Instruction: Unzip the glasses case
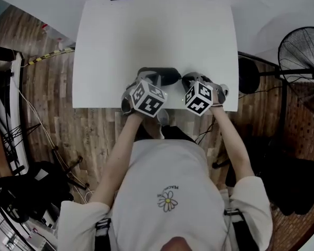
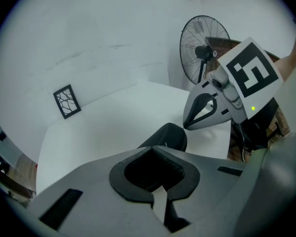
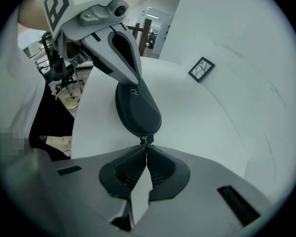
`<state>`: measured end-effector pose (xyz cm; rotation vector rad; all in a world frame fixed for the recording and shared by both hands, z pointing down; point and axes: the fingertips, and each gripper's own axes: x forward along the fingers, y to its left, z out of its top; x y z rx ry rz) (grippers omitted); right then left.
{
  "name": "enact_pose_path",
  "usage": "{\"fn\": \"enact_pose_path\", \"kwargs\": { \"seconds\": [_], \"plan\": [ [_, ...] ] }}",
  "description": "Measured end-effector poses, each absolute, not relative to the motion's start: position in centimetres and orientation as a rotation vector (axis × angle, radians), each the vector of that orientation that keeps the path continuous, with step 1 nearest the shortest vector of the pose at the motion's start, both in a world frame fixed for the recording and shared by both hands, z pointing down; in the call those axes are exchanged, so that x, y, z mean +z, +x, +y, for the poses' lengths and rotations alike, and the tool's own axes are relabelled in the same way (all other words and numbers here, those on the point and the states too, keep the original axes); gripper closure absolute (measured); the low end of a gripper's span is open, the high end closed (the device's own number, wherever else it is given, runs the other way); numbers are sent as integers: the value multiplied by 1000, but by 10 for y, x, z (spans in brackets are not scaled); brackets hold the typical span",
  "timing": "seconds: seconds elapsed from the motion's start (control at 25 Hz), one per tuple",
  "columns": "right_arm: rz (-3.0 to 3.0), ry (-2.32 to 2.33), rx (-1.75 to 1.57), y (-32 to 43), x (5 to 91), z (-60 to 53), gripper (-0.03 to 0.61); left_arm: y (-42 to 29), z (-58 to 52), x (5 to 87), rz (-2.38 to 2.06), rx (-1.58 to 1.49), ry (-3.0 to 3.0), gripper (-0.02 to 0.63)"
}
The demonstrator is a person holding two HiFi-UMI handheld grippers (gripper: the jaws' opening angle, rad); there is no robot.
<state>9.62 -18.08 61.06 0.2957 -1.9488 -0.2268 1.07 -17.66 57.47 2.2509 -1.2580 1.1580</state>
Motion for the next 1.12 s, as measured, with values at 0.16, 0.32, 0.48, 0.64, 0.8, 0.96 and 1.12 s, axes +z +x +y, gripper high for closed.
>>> {"fn": "enact_pose_path", "kwargs": {
  "seconds": [0.16,0.32,0.48,0.64,0.8,0.96,1.12],
  "plan": [
    [-1906,122,-316,92,611,-207,569,11,-185,575,-1280,1139,2237,600],
    [-1830,-85,-538,81,610,-228,569,9,-189,574,-1298,1126,2207,600],
    [-1801,-215,-656,65,610,-247,569,7,-194,573,-1317,1108,2184,600],
    [-1735,-380,-789,45,608,-261,569,4,-200,574,-1338,1085,2165,600],
    [-1620,-569,-1029,23,610,-266,569,3,-202,576,-1332,1082,2156,600],
    [-1512,-654,-1140,6,609,-271,569,-1,-207,574,-1342,1057,2147,600],
    [-1556,-628,-1086,8,610,-270,571,-3,-206,574,-1335,1049,2154,600]
  ]
}}
